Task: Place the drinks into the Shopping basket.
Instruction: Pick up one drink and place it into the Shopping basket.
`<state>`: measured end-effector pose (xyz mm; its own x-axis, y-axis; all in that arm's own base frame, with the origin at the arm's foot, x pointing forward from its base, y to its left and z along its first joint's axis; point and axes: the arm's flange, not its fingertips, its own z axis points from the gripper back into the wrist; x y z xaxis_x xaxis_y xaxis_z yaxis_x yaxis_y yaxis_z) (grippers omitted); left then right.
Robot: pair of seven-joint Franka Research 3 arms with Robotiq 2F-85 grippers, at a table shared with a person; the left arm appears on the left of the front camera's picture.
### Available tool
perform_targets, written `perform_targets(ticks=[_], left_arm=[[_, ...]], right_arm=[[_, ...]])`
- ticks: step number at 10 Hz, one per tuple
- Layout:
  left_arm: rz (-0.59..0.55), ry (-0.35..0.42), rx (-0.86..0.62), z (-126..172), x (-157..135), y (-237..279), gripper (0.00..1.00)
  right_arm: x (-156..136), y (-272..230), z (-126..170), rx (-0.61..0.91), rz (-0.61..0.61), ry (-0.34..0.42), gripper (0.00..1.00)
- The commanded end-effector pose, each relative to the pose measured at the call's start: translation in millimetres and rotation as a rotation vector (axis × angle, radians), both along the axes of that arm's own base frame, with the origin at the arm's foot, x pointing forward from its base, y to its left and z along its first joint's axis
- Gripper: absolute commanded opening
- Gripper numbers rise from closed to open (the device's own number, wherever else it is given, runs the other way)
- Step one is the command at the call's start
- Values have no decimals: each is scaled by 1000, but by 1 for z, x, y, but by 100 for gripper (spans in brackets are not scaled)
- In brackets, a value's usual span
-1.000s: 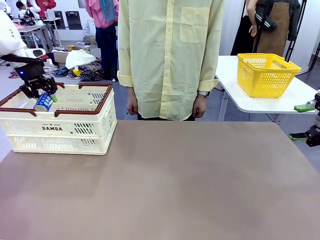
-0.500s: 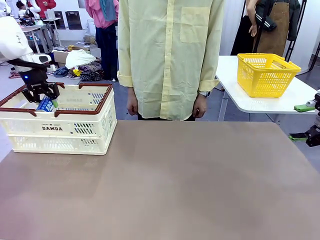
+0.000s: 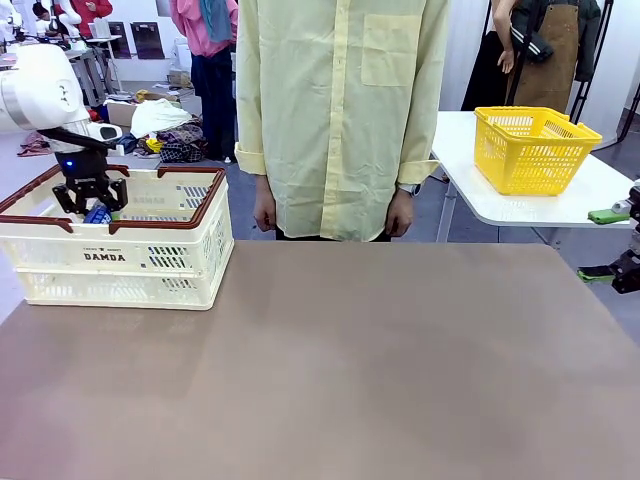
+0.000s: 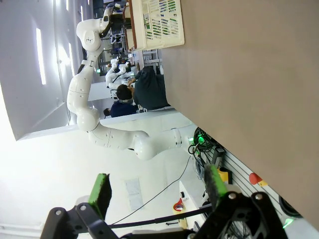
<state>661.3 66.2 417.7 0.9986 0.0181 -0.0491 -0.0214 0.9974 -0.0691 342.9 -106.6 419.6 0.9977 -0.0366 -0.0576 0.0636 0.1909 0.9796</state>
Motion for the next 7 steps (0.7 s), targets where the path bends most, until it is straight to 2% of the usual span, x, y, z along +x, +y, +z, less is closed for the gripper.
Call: perform_targets(ticks=[1,3,4,5,6,7], left_arm=[[21,-2,44,5,-4,-4,0],[19,-1,54,4,-4,-5,0],[15,10,51,3,-3,-5,11],[15,23,47,3,-3,-4,68],[15,21,45,3,-3,-3,100],[14,24,44,3,-3,-3,100]], right_arm=[[0,-2,3,-9,13,3,100],[0,-2,3,-9,13,3,100],[0,-2,3,-9,13,3,100],[0,-2,3,-9,13,3,100],[0,-2,3,-9,13,3,100],[0,-2,3,-9,13,3,100]])
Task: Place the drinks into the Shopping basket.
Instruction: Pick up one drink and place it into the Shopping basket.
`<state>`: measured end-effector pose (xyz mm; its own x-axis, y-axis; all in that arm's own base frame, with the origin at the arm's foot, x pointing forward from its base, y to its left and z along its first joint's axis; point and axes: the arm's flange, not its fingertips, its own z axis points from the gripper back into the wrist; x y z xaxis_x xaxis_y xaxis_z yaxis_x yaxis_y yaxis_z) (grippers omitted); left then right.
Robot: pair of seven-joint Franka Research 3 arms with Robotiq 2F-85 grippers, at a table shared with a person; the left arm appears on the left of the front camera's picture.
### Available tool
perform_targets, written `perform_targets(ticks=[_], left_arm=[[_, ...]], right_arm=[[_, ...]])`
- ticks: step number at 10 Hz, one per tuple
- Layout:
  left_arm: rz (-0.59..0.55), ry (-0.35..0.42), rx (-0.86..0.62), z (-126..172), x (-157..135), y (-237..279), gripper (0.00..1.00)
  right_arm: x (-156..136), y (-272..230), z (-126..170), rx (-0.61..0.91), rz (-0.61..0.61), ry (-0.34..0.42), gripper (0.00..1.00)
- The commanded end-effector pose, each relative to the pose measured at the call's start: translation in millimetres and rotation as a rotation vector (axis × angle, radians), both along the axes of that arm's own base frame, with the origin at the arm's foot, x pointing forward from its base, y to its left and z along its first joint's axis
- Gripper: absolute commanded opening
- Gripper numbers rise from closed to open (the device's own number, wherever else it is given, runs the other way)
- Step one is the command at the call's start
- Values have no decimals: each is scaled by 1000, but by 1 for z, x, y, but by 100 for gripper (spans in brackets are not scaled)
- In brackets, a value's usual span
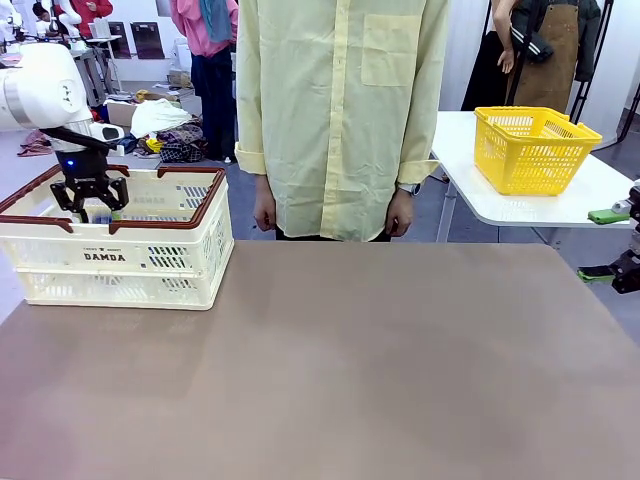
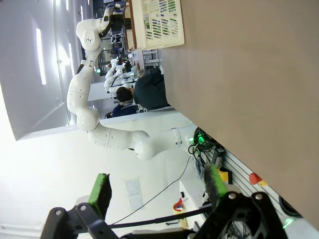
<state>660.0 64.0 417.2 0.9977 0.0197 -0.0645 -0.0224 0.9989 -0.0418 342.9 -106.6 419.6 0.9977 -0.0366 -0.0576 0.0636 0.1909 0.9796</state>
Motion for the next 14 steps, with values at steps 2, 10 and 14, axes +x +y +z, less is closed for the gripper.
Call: perform_targets(ticks=[2,10,14], left_arm=[[8,7,2,5,-3,1,100],[-16,-101,-578,144,-65,32,100],[-275,-178,-1325,167,-175,84,100]], right_arm=[[0,-2,3,-9,13,3,100],[0,-2,3,-9,13,3,100],[0,-2,3,-9,13,3,100]])
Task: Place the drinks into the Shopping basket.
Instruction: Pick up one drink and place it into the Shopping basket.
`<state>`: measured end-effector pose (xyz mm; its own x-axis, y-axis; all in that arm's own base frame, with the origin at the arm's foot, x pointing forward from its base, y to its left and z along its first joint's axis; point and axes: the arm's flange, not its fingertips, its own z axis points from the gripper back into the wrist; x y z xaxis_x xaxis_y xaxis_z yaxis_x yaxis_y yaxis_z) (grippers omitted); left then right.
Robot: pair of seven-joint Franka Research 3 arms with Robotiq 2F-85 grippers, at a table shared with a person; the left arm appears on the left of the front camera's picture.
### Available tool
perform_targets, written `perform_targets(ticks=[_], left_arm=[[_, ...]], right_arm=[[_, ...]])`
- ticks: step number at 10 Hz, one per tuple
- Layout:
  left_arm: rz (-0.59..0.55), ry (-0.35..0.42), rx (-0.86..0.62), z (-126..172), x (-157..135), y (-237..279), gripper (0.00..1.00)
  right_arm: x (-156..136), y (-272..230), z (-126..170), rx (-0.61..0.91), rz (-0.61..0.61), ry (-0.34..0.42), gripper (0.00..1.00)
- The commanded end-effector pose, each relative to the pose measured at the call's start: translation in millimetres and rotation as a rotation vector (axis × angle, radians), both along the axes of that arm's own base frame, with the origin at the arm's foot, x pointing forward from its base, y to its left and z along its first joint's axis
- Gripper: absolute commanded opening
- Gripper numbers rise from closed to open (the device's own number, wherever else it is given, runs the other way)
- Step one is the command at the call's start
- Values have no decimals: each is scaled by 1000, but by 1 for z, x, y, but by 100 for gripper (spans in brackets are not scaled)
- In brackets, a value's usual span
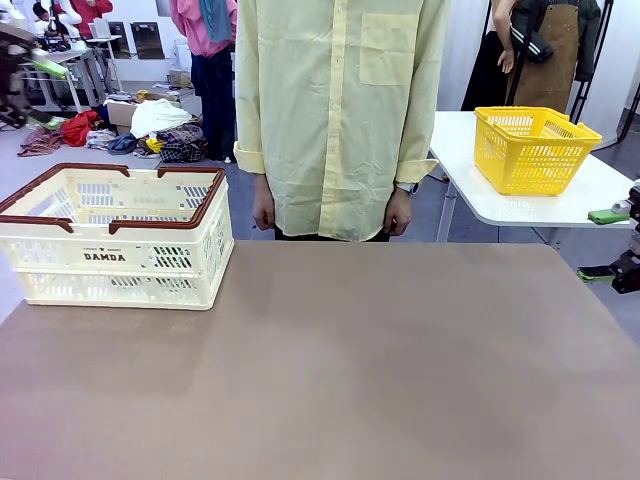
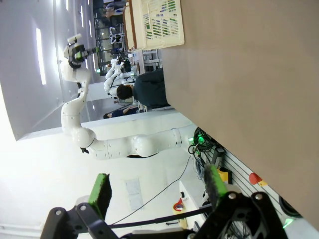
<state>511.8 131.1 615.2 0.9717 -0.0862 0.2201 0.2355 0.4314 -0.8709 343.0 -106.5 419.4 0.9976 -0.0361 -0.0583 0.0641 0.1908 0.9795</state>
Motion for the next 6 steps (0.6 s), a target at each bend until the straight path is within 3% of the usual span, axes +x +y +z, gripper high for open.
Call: perform_targets(ticks=[1,3,5,6], left_arm=[[-173,-31,-350,-45,-58,38,100],[-190,-103,-487,-74,-90,64,100],[-208,-79,-463,-89,-88,72,100],[-147,-127,-481,-84,-95,57,100]], right_arm=[[0,-2,3,-9,13,3,100],[0,-2,3,-9,13,3,100],[0,-2,3,-9,13,3,100],[0,-2,3,-9,13,3,100]])
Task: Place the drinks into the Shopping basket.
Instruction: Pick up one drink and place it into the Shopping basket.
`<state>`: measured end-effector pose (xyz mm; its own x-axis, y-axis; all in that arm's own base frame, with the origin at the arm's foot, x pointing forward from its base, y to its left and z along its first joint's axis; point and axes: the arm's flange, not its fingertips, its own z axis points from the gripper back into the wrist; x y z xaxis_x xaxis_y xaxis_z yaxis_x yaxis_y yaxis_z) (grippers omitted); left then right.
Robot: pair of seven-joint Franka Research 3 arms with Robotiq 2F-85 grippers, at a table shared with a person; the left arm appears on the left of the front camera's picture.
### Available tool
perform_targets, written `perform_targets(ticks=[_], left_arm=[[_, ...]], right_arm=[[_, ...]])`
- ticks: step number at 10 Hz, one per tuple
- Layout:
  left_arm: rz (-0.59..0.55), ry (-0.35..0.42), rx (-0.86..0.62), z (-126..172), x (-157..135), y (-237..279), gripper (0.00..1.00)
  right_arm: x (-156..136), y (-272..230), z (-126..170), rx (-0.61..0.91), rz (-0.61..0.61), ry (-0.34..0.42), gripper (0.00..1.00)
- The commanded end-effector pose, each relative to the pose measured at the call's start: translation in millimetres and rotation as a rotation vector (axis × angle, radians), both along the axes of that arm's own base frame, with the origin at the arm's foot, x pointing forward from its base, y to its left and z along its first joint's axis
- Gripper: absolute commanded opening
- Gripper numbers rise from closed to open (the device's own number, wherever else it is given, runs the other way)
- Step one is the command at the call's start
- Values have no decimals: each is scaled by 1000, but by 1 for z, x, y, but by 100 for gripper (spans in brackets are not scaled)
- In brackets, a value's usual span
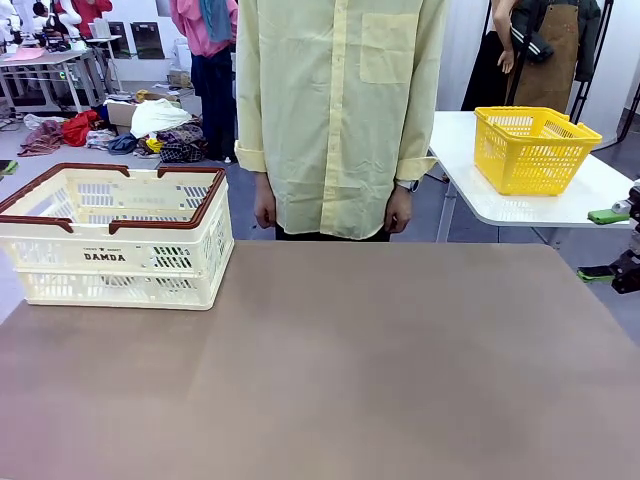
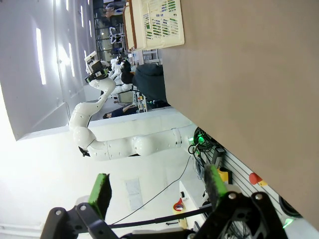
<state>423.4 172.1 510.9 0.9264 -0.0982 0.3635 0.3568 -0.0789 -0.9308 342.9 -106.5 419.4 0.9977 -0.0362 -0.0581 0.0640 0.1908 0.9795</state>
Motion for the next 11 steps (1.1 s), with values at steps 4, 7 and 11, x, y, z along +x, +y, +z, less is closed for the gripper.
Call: perform_targets(ticks=[4,7,11], left_arm=[[25,-23,14,20,-7,16,100],[25,-23,14,20,-7,16,100],[25,-23,14,20,-7,16,100]], right_arm=[[0,-2,3,-9,13,3,100],[0,-2,3,-9,13,3,100],[0,-2,3,-9,13,3,100]])
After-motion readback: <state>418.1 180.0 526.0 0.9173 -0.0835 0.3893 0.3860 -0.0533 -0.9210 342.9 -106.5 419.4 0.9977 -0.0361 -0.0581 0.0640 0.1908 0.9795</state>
